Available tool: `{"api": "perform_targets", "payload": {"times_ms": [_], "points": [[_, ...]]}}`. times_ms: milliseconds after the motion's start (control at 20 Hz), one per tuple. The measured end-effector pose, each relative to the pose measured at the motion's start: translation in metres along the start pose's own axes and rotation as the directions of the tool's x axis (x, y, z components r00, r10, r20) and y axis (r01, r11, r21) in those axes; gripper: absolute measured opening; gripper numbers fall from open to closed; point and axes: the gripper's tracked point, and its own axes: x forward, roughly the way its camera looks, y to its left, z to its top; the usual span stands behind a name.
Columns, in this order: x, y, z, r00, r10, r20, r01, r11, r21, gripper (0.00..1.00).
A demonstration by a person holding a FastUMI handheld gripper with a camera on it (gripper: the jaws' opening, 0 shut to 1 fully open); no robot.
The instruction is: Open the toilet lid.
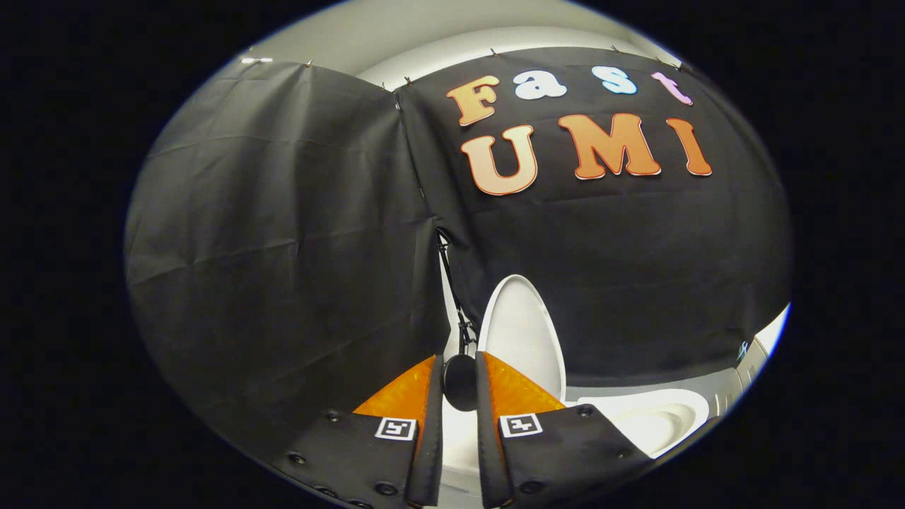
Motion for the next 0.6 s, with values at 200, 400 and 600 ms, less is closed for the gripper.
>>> {"api": "perform_targets", "payload": {"times_ms": [200,400,600], "points": [[-0.002,-0.007,0.006,1.000,0.004,0.005,-0.004,1.000,-0.005,0.35],[-0.022,-0.016,0.034,0.998,0.021,0.054,-0.019,0.999,-0.035,0.70],[-0.068,-0.057,0.089,0.987,0.014,0.163,0.001,0.996,-0.092,0.89]]}}
